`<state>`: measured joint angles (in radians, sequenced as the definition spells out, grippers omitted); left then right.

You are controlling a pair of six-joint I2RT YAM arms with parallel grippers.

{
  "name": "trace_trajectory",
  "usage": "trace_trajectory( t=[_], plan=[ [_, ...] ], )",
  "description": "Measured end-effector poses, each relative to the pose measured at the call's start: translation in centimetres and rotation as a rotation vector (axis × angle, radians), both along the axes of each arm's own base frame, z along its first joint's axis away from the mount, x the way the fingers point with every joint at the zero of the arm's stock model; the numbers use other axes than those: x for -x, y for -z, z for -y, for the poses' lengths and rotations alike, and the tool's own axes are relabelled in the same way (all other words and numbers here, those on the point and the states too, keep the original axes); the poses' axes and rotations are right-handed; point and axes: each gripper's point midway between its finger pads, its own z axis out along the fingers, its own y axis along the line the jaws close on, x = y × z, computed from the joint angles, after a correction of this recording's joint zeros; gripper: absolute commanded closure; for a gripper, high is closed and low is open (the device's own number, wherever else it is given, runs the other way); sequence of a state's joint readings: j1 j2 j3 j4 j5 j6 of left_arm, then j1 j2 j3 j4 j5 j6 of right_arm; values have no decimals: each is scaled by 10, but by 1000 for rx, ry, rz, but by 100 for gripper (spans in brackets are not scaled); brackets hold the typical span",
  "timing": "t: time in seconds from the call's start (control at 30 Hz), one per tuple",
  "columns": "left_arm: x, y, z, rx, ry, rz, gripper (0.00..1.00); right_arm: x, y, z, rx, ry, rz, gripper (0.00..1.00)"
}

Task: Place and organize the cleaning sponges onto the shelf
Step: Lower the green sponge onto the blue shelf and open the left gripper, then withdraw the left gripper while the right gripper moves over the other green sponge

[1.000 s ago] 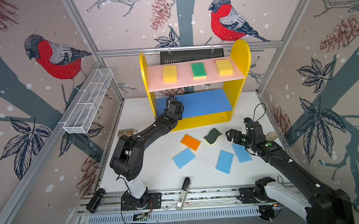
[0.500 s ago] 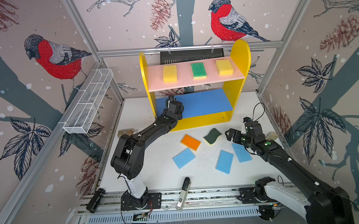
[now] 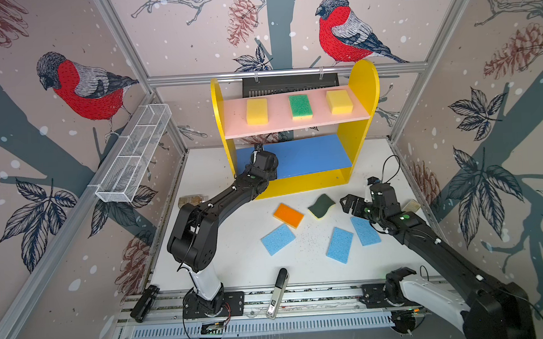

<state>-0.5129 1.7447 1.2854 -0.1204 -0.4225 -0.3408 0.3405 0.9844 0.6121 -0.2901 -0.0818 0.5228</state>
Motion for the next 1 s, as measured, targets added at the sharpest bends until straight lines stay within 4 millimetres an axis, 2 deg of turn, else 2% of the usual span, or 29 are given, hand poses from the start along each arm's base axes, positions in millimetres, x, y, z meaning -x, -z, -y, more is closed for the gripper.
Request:
trace_trajectory(
  t=[0.4,0.83,1.0],
  plan=[
    [10,-29,0,45,27,38,17,2,-5,-10,-3,-31,9,0],
    [51,-42,1,99,147,39,17,14,-5,-56,36,-177,22,0],
    [72,-53,-6,122,176,72,17,12,-3,-64,53,-193,20,0]
  ],
)
